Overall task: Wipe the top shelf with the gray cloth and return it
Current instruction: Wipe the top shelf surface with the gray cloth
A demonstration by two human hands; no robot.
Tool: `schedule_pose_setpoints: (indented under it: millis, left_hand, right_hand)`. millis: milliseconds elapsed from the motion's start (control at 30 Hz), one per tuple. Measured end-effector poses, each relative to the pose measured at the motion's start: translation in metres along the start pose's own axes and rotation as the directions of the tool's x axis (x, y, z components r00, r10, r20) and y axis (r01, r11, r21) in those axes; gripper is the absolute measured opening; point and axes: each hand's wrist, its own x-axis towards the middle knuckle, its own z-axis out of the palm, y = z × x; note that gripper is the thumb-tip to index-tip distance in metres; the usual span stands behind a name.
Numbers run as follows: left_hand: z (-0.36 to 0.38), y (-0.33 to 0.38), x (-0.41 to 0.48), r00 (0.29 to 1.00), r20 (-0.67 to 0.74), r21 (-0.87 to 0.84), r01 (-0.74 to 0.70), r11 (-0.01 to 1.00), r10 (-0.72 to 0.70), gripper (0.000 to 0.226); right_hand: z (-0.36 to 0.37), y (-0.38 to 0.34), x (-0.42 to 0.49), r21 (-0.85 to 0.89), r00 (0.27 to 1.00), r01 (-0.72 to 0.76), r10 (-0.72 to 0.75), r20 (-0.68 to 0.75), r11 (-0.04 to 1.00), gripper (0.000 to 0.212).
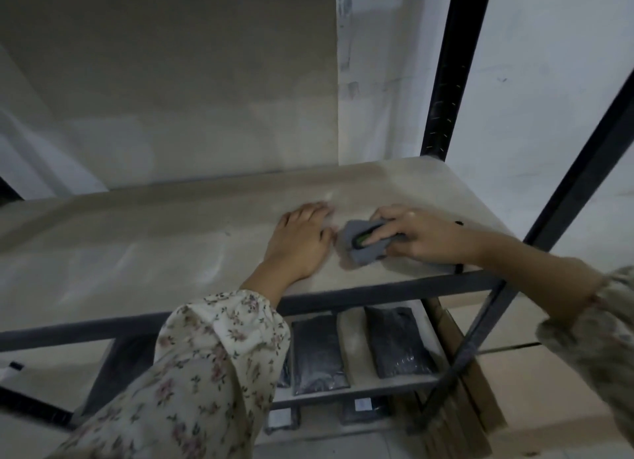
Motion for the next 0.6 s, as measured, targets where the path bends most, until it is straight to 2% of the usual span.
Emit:
schedule_pose_setpoints:
  millis: [33, 133, 200, 267, 400, 600]
  left_hand:
    - [0.0, 0.0, 0.0, 1.0, -0.007, 0.001, -0.005, 1.0, 0.005, 0.048]
    - [0.0, -0.001, 0.002, 1.0, -0.003, 0.017, -0.025, 1.0, 0.025, 0.048]
    - [0.0, -0.003, 0.003, 1.0, 0.0, 0.016, -0.021, 1.0, 0.021, 0.048]
    - [0.002, -0.004, 0.003, 1.0, -0.008, 0.015, -0.016, 1.0, 0.016, 0.048]
    - [0.004, -0.006, 0.003, 1.0, 0.003, 0.01, -0.014, 1.0, 0.014, 0.048]
    - [0.003, -0.005, -0.003, 0.998, 0.04, 0.025, -0.041, 0.999, 0.04, 0.048]
  right_hand:
    - [-0.008, 0.002, 0.004, 0.023, 1.0, -0.01, 0.01, -0.024, 1.0, 0.028]
    - [-0.041, 0.03, 0.046, -0.077, 0.95, -0.164, 0.137, -0.28, 0.983, 0.028]
    - [-0.051, 0.054, 0.081, -0.138, 0.921, -0.318, 0.271, -0.28, 0.938, 0.029]
    - [-0.044, 0.073, 0.1, -0.248, 0.915, -0.389, 0.34, -0.218, 0.887, 0.03]
    - [-0.025, 0.077, 0.089, -0.243, 0.945, -0.296, 0.248, -0.211, 0.924, 0.03]
    - [-0.003, 0.032, 0.03, -0.201, 0.983, -0.085, 0.049, -0.176, 0.976, 0.03]
